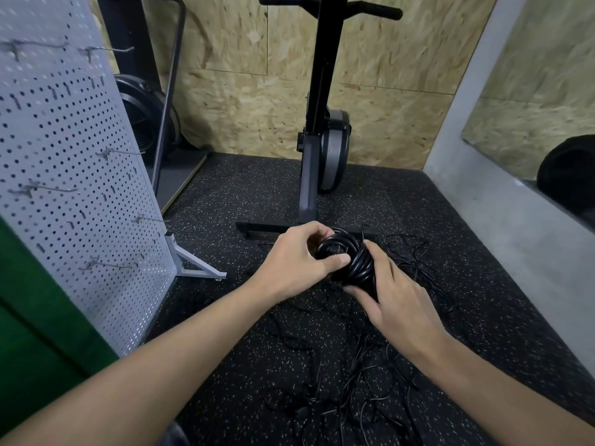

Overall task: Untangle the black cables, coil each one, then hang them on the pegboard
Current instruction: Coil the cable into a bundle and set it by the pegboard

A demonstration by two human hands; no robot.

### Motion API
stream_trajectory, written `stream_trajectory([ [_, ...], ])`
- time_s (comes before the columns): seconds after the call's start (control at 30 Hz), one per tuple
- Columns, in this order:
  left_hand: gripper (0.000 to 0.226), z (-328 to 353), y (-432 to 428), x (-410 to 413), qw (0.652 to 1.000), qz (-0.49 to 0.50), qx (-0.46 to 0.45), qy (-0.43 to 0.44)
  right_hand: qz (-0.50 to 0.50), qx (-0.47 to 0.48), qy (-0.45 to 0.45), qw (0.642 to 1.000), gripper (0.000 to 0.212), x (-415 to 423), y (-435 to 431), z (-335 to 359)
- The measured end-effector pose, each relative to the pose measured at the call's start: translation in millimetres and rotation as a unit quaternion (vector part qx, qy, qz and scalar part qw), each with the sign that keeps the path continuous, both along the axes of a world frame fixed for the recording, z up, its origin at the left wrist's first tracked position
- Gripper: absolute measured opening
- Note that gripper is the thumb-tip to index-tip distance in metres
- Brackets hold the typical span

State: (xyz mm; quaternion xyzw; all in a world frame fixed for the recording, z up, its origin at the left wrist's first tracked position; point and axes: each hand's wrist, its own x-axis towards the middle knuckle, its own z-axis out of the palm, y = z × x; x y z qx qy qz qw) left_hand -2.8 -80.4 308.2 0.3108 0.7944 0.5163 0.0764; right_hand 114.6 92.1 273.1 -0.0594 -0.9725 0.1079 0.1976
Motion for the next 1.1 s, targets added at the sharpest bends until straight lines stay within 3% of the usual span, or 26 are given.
stream_trajectory([
  [0.17, 0.018, -1, 8, 1, 0.987, 0.031, 0.055, -0.151, -0.001, 0.006, -0.004, 1.0, 0.08, 0, -2, 0],
  [0.33, 0.019, 1, 10, 3, 0.972, 0.044, 0.076, -0.219, 0.0, 0.021, -0.003, 1.0, 0.077, 2, -3, 0],
  [0.43, 0.017, -1, 12, 4, 0.97, 0.052, 0.071, -0.225, -0.003, 0.033, -0.015, 0.999, 0.077, 2, -5, 1],
  [0.6, 0.009, -7, 9, 0, 0.992, 0.051, 0.021, -0.116, -0.014, 0.036, -0.026, 0.999, 0.08, 3, -3, 6],
  [0.93, 0.018, 1, 6, -3, 0.966, 0.058, 0.03, -0.25, 0.015, 0.056, -0.062, 0.996, 0.081, 6, -7, 7],
  [1.1, 0.022, 2, 5, -3, 0.973, 0.061, 0.038, -0.22, 0.012, 0.049, -0.066, 0.997, 0.08, 7, -11, 9],
])
